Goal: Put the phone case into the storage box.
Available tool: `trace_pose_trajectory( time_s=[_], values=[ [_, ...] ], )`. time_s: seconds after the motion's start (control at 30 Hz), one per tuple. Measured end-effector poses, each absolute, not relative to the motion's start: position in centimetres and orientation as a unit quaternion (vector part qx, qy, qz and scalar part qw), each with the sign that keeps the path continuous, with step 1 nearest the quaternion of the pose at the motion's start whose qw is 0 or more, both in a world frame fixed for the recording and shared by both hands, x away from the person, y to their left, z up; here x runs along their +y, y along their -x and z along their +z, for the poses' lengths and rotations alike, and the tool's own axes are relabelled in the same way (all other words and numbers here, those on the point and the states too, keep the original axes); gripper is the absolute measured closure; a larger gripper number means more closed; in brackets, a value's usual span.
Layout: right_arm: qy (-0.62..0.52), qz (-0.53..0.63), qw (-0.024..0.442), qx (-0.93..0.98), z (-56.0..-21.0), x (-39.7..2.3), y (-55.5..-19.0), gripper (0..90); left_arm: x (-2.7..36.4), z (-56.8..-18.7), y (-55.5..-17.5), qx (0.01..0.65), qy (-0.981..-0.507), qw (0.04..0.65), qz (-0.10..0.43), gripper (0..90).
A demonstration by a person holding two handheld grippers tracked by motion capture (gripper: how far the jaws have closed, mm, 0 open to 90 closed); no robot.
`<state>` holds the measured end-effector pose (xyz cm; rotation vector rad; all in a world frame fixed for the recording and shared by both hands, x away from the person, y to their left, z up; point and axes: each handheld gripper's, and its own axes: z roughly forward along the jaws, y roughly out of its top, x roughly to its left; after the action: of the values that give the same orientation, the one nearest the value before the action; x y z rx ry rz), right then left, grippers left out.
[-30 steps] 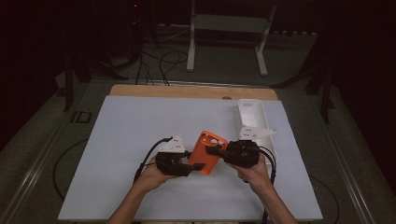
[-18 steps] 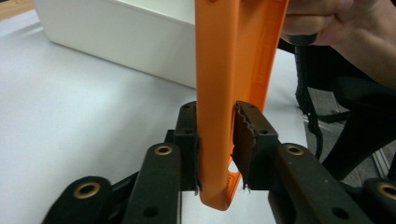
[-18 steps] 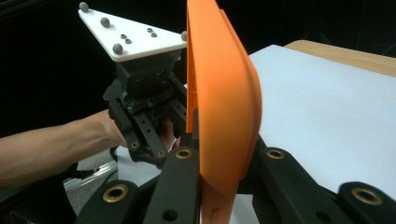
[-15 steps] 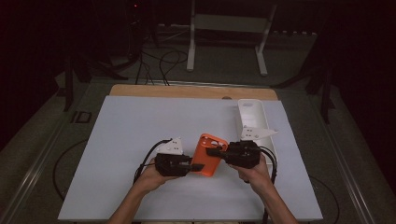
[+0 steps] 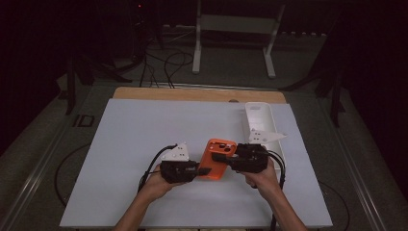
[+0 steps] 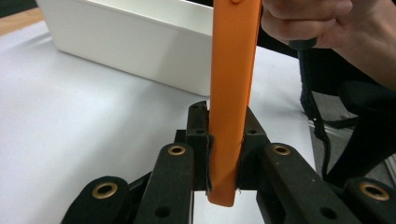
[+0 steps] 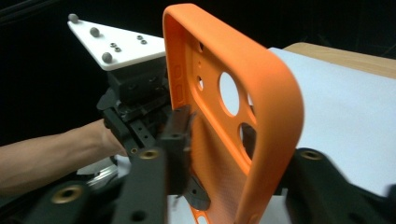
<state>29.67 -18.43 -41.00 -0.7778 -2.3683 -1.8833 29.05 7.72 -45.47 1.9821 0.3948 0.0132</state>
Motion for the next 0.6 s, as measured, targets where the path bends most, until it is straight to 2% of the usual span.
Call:
trace_pose_trajectory(
  time_s=[0.13,0.33,0.6],
  values=[
    [0.253,-0.600,-0.002,-0.759,-40.95,-18.36,-29.55,52.6,7.97,-45.30,-28.94,0.172,-0.826,0.536,0.016,80.4],
    [0.282,-0.586,-0.028,-0.759,-40.94,-18.43,-29.53,32.9,8.36,-45.11,-28.92,0.182,-0.822,0.539,0.031,80.4],
    [0.298,-0.567,-0.068,-0.765,-40.87,-18.19,-29.19,20.3,8.58,-45.01,-28.91,0.202,-0.817,0.537,0.051,80.4]
  ],
)
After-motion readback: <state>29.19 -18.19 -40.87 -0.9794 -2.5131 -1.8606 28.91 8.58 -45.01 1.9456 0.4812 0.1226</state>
